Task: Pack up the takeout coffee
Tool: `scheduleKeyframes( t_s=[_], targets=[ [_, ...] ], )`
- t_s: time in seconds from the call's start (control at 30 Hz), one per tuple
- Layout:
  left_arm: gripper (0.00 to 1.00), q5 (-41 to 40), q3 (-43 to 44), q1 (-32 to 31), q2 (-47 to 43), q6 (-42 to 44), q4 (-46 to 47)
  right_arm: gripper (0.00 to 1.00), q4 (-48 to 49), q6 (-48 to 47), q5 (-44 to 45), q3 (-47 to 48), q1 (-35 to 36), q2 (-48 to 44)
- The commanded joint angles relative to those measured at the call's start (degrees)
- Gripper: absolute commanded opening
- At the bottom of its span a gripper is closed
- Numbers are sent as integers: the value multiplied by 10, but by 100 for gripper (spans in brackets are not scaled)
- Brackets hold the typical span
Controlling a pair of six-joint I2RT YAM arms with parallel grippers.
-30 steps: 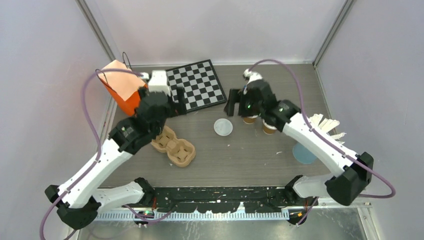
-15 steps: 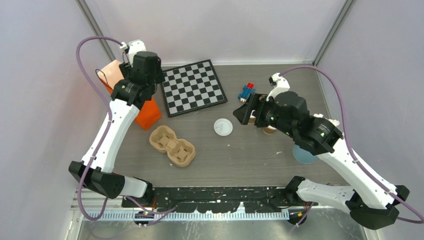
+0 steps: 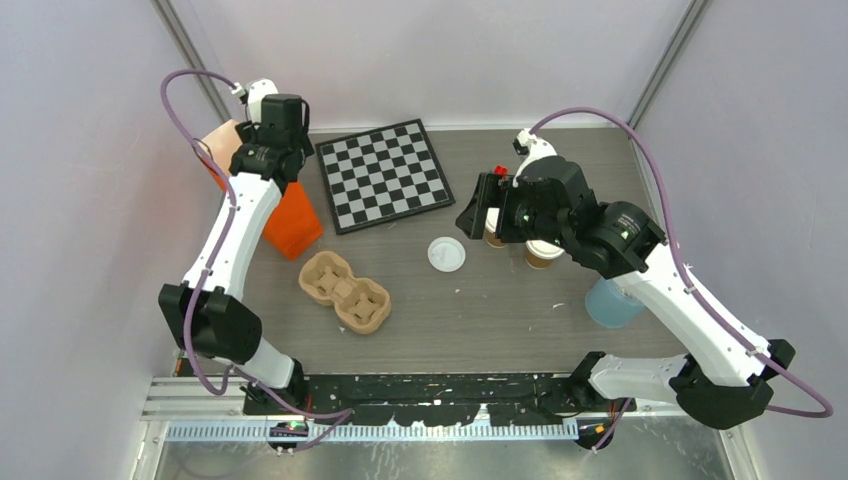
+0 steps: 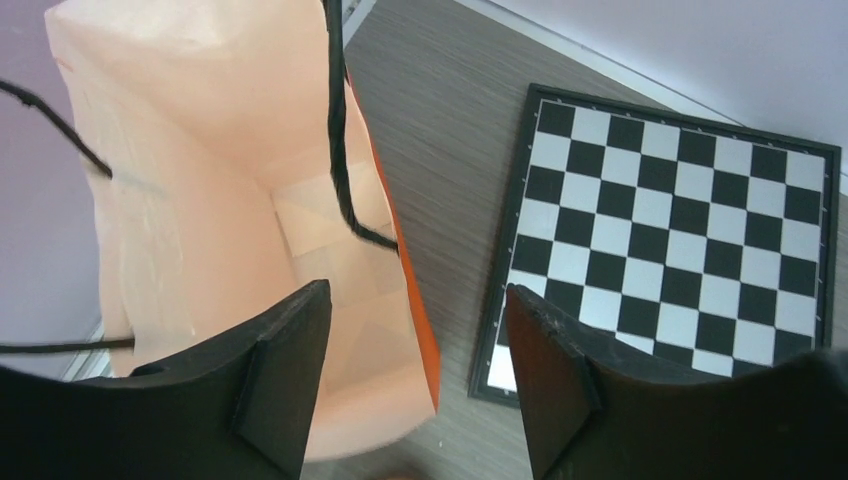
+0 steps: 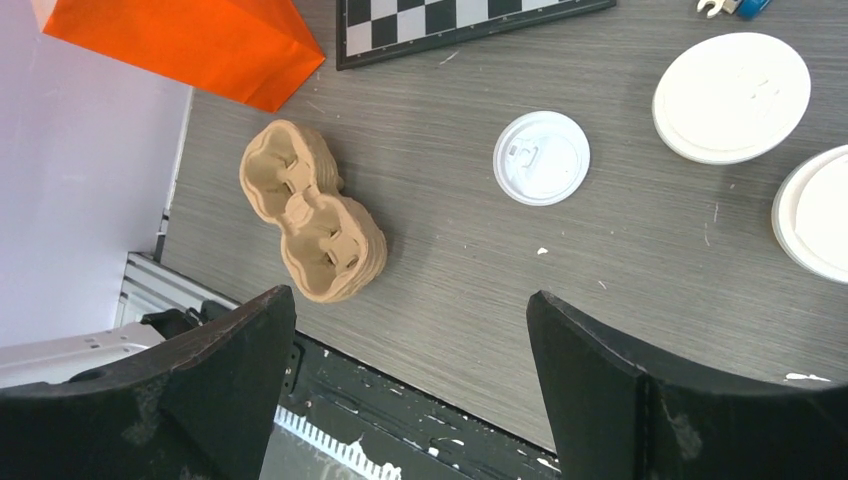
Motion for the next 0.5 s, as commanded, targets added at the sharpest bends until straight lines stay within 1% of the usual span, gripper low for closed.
scheduleKeyframes(
  t_s=[0.0, 0.1, 0.17, 0.27, 0.33, 0.4, 0.43, 0.47],
  targets=[
    [64, -4, 22, 13, 20, 22, 65, 90, -16, -22, 1, 39, 0, -2],
    [60, -8, 20, 18, 43, 43, 76, 90, -15, -27, 29, 36, -1, 2],
    [58, -11, 12, 26, 54, 37, 82, 91, -20, -42, 38, 40, -1, 11],
    [52, -5, 3, 35, 64, 37, 97, 92, -59, -63, 67, 76, -1, 40],
    [42, 11, 3, 37, 67, 55, 110, 93, -75, -78, 72, 98, -1, 59],
    [23, 36, 20, 37, 68, 82, 106, 94, -78, -91, 55, 108, -1, 75],
    [14, 53, 36, 36, 66, 96, 94, 94, -87, -94, 50, 117, -1, 86],
    [8, 71, 52, 35, 62, 107, 78, 94, -99, -94, 50, 127, -1, 96]
  ],
)
